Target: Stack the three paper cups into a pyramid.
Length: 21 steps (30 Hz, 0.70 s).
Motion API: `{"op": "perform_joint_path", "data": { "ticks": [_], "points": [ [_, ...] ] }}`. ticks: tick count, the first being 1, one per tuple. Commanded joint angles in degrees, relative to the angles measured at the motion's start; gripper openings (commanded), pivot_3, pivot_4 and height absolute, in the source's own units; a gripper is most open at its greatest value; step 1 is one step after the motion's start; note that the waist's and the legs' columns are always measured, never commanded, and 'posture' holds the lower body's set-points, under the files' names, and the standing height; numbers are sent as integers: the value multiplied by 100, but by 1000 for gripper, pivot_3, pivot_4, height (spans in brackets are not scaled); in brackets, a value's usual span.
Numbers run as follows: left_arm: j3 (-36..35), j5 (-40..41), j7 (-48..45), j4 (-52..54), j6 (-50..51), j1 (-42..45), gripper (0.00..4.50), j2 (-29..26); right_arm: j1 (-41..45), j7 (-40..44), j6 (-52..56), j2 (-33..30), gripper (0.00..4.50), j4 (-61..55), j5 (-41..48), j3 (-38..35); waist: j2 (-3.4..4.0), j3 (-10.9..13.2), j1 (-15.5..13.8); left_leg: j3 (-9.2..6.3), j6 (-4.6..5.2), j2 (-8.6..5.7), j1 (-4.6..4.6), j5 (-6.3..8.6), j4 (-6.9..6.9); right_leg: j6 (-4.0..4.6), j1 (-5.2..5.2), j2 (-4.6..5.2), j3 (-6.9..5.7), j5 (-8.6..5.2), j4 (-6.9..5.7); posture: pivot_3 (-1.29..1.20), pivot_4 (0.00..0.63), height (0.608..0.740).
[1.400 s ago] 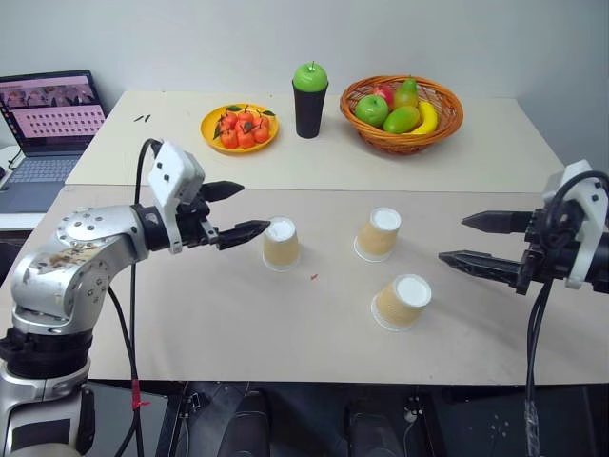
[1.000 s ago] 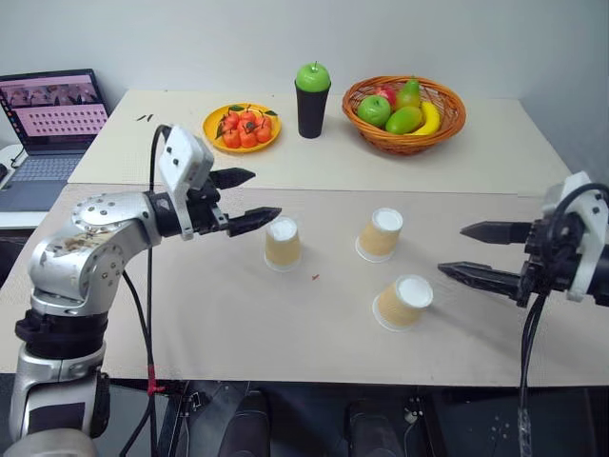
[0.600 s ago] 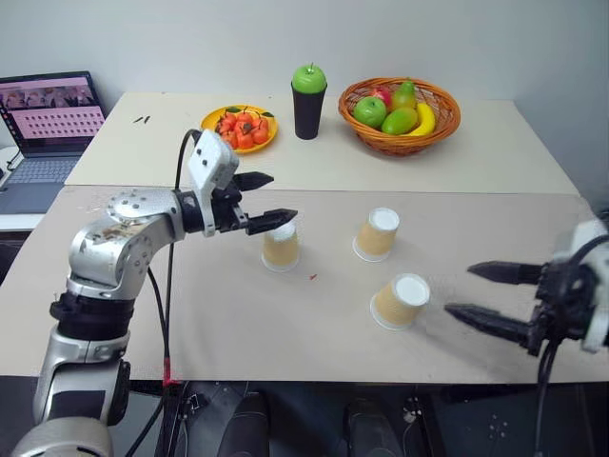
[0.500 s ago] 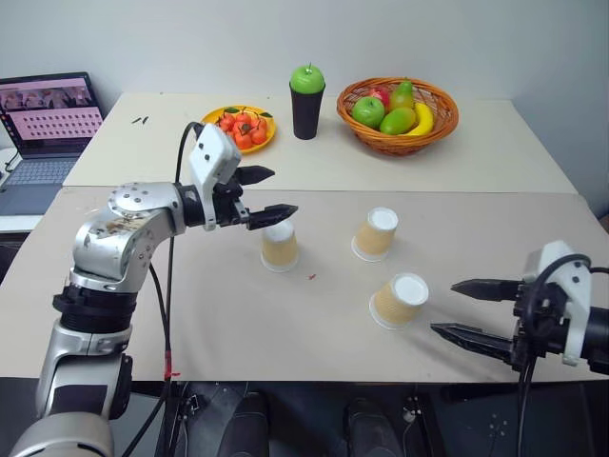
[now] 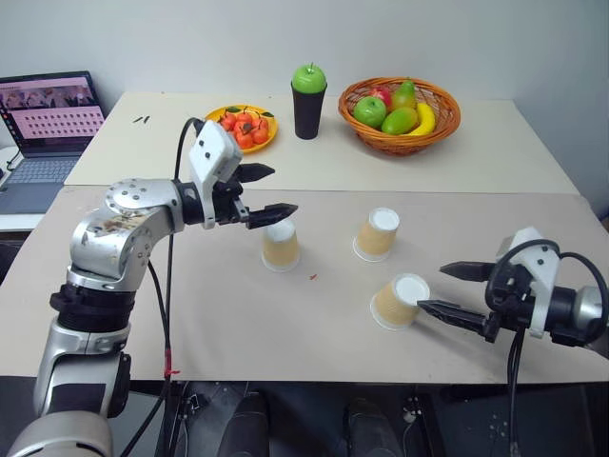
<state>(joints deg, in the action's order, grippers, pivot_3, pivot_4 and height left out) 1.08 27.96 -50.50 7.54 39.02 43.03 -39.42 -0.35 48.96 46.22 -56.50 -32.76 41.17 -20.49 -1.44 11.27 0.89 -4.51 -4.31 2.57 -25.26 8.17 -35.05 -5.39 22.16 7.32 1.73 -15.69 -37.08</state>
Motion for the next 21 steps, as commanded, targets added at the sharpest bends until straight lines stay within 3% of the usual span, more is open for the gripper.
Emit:
{"op": "perform_joint_path", "data": {
  "ticks": [1,21],
  "points": [
    [-274,35,109,318,70,-55,4462,-149,249,63,-183,42,4500,43,-37,181,0,0,4,0,0,0,0,0,0,0,0,0,0,0,0,0,150,737],
    [-337,19,257,397,83,-60,4462,-177,586,275,-398,141,4500,530,-519,1048,0,0,-7,0,0,0,0,0,0,0,0,0,0,0,-1,0,150,737]
  ]
}}
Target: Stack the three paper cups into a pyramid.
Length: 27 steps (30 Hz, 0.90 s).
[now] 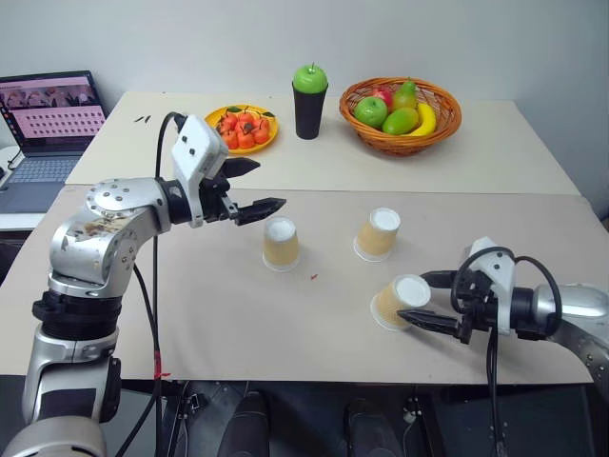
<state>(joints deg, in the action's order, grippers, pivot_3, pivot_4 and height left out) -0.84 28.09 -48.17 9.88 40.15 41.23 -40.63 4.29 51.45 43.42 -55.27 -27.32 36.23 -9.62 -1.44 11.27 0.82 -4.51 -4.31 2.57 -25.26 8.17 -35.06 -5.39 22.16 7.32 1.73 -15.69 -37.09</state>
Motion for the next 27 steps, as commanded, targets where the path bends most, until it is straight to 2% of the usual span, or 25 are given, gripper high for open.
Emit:
{"op": "perform_joint_path", "data": {
  "ticks": [1,4,6,11,15,21,27],
  "points": [
    [-144,5,27,161,-35,121,4462,-53,170,8,-109,30,4500,42,-62,-5,0,0,0,0,0,0,0,0,0,0,0,0,0,0,0,0,150,737],
    [-141,-7,43,172,-55,110,4500,-45,360,-63,-68,106,3749,171,-114,66,0,0,8,0,0,0,0,0,-2,-1,0,0,0,1,0,0,150,737],
    [-151,2,54,191,-47,86,4500,-43,480,-80,-50,140,3083,157,-126,106,0,0,11,0,0,0,1,0,-1,0,0,0,0,1,-2,0,150,737],
    [-158,-9,84,208,-71,33,4500,-37,847,-47,1,180,3083,183,-96,254,0,0,7,0,0,0,0,0,0,0,1,0,0,1,0,0,150,737],
    [-145,-54,107,247,-122,-38,4500,-28,1485,-52,153,354,3083,217,-26,604,0,0,34,0,-1,1,2,-1,-1,0,0,-1,0,1,-2,0,150,737],
    [-189,-54,239,393,-126,-180,4500,21,2375,-29,318,1007,3083,323,-214,1617,0,0,46,0,-1,1,2,-1,3,0,2,-2,1,1,-1,0,150,737],
    [-393,12,391,664,16,-407,4500,-121,2706,117,134,1364,3083,632,-606,2291,-1,0,15,0,-1,0,-1,-1,4,0,6,-2,1,1,-1,0,150,737]
  ]
}}
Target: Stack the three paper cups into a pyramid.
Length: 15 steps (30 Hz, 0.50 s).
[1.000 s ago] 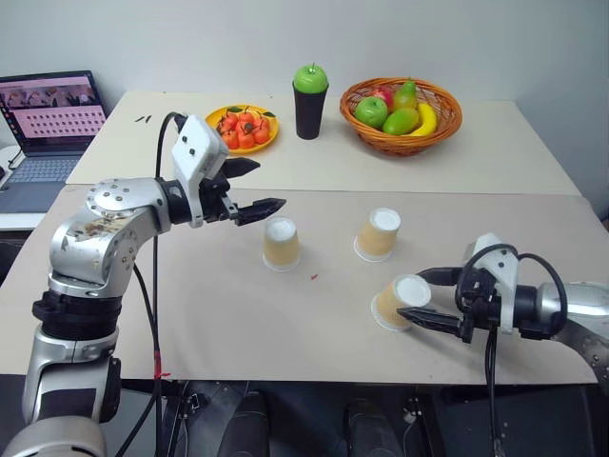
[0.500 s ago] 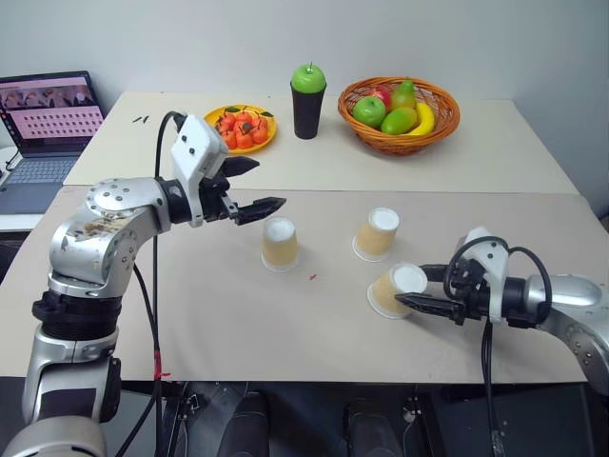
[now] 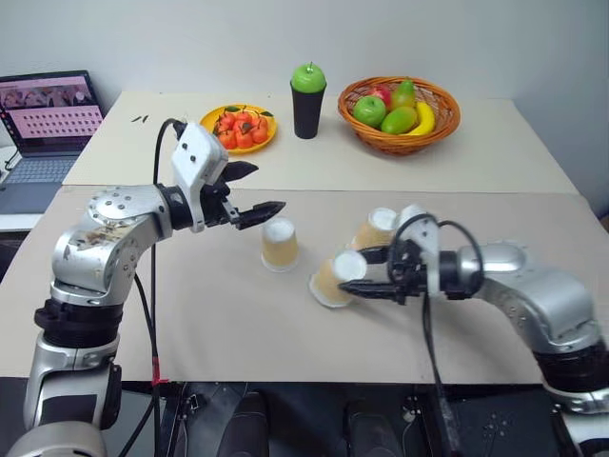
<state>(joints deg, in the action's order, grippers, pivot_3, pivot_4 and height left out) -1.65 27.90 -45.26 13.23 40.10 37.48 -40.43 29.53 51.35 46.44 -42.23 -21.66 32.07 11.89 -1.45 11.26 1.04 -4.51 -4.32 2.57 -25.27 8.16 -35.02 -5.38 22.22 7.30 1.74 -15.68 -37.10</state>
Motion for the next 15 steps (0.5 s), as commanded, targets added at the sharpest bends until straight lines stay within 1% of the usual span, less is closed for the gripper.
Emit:
{"op": "perform_joint_path", "data": {
  "ticks": [1,3,6,10,15],
  "points": [
    [-386,38,122,383,43,-104,4500,-201,278,189,-260,129,3083,210,-294,260,0,0,-9,0,0,0,0,0,0,0,0,0,0,0,-2,0,150,737],
    [-491,64,187,488,89,-210,4500,-262,484,263,-478,278,3083,538,-574,496,0,0,21,0,0,1,1,0,0,1,0,0,0,1,-3,0,150,737],
    [-536,116,295,657,161,-309,4500,-262,676,392,-685,455,3083,869,-797,656,0,0,37,0,-1,1,6,-1,2,2,1,0,0,1,-5,0,150,737],
    [-614,167,419,855,270,-439,4500,-249,886,628,-934,653,3083,1235,-1004,800,0,0,40,0,-1,1,5,-1,2,2,0,-1,1,1,-4,0,150,737],
    [-696,230,539,982,337,-553,4500,-279,1073,925,-1197,734,3083,1591,-1247,893,0,0,46,0,-2,2,6,-1,2,2,0,-2,0,2,-6,0,150,737]
  ]
}}
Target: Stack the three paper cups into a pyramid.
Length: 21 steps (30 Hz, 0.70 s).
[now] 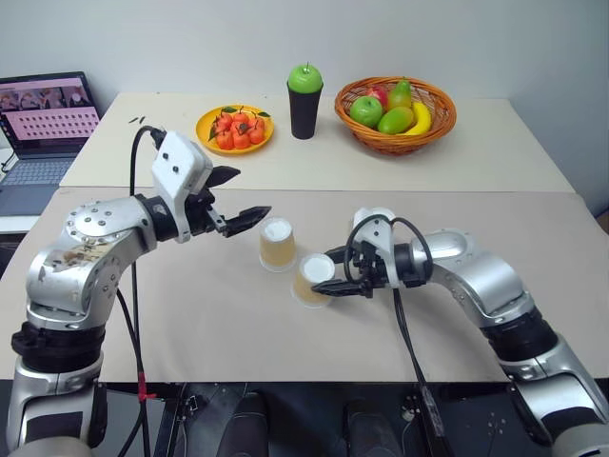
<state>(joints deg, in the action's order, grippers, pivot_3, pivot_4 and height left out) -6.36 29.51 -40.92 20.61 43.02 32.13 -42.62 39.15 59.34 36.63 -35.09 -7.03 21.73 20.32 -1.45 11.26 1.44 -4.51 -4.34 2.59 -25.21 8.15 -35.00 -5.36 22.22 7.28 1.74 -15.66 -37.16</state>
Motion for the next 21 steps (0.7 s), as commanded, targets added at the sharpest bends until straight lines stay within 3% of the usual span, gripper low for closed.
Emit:
{"op": "perform_joint_path", "data": {
  "ticks": [1,5,9,10,15,21],
  "points": [
    [-233,75,123,259,53,-30,4500,-56,131,171,-245,24,3083,167,-243,56,0,0,7,0,0,0,1,0,0,0,0,0,0,0,-1,0,150,737],
    [-259,97,188,318,102,-53,4500,-22,163,304,-324,18,3083,265,-342,90,0,0,8,0,-1,0,2,0,0,0,-1,0,0,0,-2,0,150,737],
    [-240,110,251,375,123,-74,4500,21,182,369,-340,55,4326,320,-409,93,-1,0,7,0,-1,0,2,0,1,0,-1,0,0,0,-1,0,150,737],
    [-238,108,255,372,118,-76,4500,23,186,383,-344,63,4426,317,-430,89,-1,0,8,0,-1,0,1,0,1,0,0,0,0,0,-1,0,150,737],
    [-199,99,263,343,89,-74,4500,45,305,313,-544,107,4426,320,-607,-74,-1,0,11,0,-1,0,1,0,5,0,2,0,0,0,0,0,150,737],
    [-122,37,202,262,26,-48,4500,47,384,581,-139,-297,4426,-197,-187,-617,-1,0,-6,0,-1,0,1,0,6,0,2,0,1,0,0,0,150,737]
  ]
}}
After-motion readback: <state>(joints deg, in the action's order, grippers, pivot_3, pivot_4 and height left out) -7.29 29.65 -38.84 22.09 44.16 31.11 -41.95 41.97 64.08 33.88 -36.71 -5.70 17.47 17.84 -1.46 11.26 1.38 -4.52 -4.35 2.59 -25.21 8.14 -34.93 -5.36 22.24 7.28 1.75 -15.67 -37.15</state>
